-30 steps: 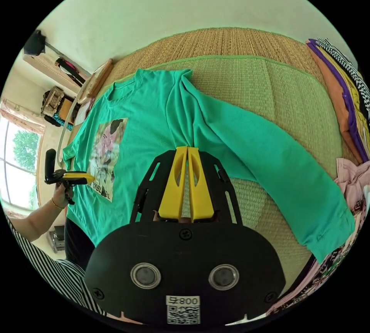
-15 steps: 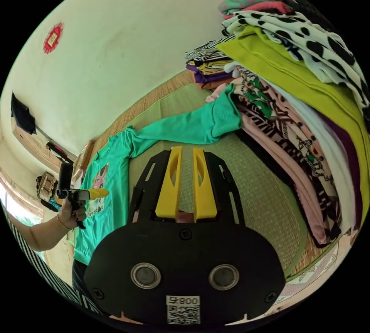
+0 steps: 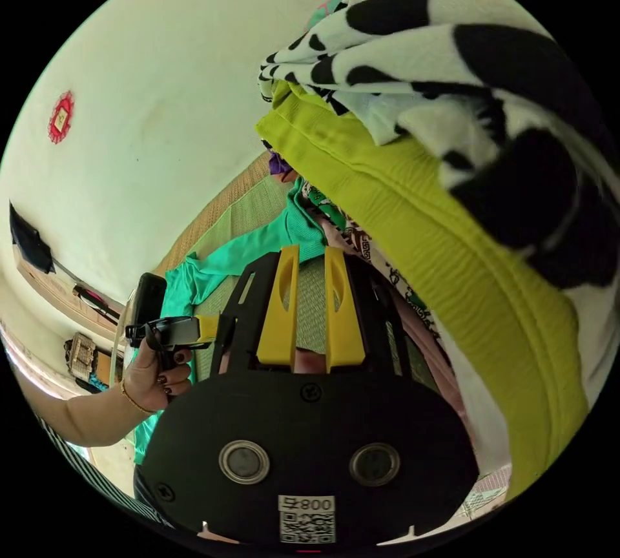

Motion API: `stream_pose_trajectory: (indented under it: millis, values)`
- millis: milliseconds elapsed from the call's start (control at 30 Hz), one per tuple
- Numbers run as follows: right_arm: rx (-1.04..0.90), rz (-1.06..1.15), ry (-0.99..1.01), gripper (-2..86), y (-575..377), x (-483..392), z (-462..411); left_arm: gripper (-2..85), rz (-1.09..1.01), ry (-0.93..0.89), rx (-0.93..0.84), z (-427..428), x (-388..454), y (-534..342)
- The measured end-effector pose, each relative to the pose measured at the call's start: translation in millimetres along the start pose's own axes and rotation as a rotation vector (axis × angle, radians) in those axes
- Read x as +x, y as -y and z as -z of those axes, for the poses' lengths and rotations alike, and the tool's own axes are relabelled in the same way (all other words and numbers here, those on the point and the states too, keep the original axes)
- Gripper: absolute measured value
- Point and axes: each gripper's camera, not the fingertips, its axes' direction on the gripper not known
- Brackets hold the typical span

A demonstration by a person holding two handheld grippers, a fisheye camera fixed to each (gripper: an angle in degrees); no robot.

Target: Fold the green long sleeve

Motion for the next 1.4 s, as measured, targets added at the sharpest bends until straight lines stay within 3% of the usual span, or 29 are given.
stream_pose_trajectory:
  millis: [500,933,1233,1400]
  values:
    - [-0.014,-0.017,0.1,1.5,-8,29,12,10.5,0.055,-0.064,0.04,-25,-46,63]
    - [0.09,0.04,0.469,0.7,-23,30,44,12.3,0.245,-0.506,0.31,-26,-85,101]
    - [-0.014,0.201,0.638,2.4,-33,5,40,3.9,0.219,-0.501,0.395,14,-61,111]
    - [0.03,0.271,0.522,7.2,-48,-14,55,3.6,0.158,-0.454,0.412,55,-26,116]
